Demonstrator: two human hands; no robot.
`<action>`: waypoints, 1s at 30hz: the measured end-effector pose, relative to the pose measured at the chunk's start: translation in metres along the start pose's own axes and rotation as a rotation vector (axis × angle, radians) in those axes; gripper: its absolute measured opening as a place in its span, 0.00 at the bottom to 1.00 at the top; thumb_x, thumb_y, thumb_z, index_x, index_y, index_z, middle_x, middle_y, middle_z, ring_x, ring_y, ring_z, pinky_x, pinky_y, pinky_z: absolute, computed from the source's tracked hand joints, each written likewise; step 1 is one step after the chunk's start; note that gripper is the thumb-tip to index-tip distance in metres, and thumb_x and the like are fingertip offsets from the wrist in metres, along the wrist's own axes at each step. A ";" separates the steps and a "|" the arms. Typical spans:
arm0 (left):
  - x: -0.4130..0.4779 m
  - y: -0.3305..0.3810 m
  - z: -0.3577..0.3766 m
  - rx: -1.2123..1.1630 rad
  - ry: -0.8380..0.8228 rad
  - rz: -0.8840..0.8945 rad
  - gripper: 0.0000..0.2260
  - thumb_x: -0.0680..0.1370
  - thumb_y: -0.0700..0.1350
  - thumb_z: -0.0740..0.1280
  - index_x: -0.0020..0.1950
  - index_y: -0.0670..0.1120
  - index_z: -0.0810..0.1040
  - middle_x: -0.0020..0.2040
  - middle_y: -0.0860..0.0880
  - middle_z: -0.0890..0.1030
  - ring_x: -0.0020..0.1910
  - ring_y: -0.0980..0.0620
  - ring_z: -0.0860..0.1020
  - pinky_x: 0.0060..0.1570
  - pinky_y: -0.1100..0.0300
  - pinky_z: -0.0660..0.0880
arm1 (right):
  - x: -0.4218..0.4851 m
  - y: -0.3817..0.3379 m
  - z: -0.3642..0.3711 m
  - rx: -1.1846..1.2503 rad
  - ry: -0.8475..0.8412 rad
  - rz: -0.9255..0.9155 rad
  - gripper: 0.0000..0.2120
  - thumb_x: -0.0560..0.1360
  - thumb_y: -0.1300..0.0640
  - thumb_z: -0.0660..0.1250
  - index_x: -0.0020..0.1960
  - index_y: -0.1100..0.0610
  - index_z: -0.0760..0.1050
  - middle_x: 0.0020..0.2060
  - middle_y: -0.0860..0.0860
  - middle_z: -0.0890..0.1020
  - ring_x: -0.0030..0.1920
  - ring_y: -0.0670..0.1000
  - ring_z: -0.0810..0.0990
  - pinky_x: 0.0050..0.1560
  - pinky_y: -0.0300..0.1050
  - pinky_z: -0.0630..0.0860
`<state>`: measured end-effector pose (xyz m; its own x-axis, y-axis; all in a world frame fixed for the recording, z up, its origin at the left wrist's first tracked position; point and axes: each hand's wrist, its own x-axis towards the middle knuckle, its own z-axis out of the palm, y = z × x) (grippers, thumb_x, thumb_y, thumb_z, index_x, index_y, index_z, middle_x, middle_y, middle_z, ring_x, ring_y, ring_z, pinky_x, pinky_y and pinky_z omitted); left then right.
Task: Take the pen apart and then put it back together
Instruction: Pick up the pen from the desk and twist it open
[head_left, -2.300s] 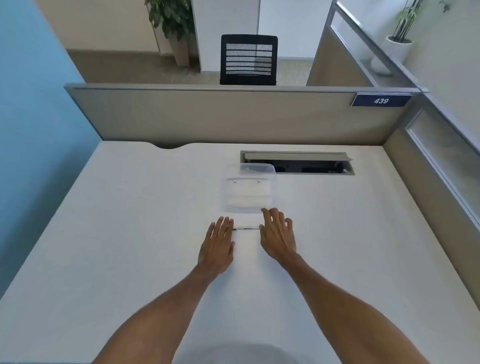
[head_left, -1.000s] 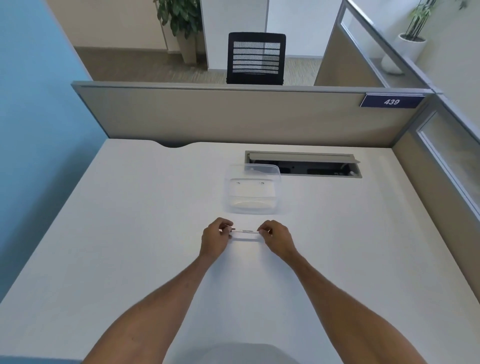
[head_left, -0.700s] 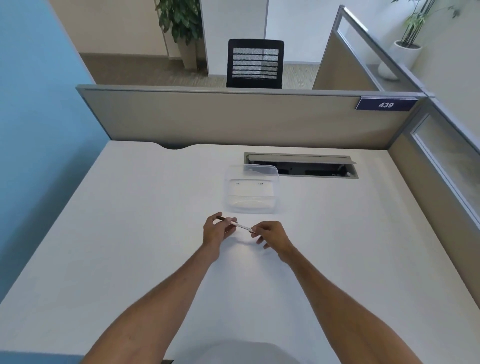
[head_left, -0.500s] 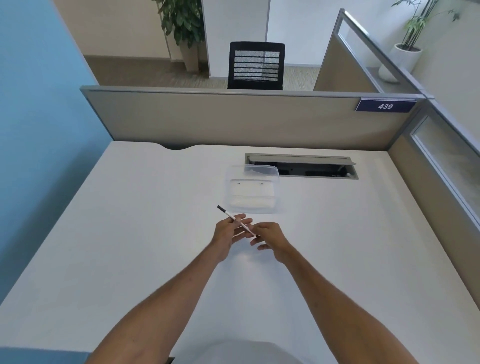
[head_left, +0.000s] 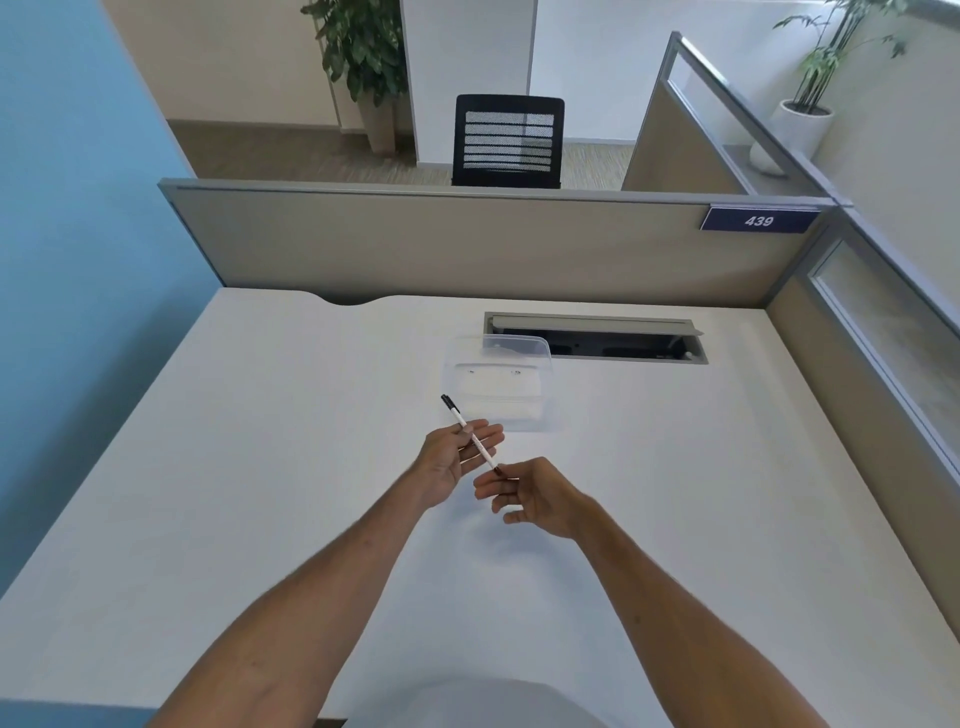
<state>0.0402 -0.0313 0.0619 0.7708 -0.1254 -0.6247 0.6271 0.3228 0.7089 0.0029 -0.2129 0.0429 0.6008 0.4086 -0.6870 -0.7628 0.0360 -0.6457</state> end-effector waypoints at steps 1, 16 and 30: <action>0.000 0.001 0.000 -0.007 -0.005 -0.008 0.19 0.91 0.37 0.54 0.79 0.30 0.71 0.76 0.33 0.79 0.78 0.34 0.77 0.82 0.41 0.71 | 0.000 0.000 0.000 0.000 -0.027 0.008 0.23 0.88 0.55 0.57 0.72 0.68 0.81 0.60 0.58 0.87 0.45 0.52 0.83 0.48 0.46 0.76; 0.007 0.003 -0.005 0.016 0.038 0.029 0.18 0.91 0.37 0.55 0.77 0.31 0.74 0.74 0.32 0.80 0.76 0.32 0.79 0.78 0.42 0.74 | 0.007 0.000 0.010 -0.244 0.021 -0.096 0.16 0.92 0.53 0.56 0.50 0.56 0.77 0.37 0.50 0.77 0.36 0.50 0.75 0.40 0.43 0.69; 0.005 -0.004 -0.003 -0.018 0.120 0.015 0.15 0.88 0.37 0.64 0.73 0.33 0.80 0.69 0.34 0.84 0.72 0.36 0.83 0.76 0.45 0.78 | 0.008 0.008 0.011 -0.537 0.185 -0.222 0.18 0.92 0.53 0.58 0.51 0.58 0.82 0.40 0.53 0.84 0.33 0.48 0.74 0.33 0.40 0.62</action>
<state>0.0413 -0.0310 0.0546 0.7602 -0.0074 -0.6497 0.6127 0.3410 0.7130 -0.0006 -0.1988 0.0360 0.8002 0.2768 -0.5321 -0.4161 -0.3826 -0.8249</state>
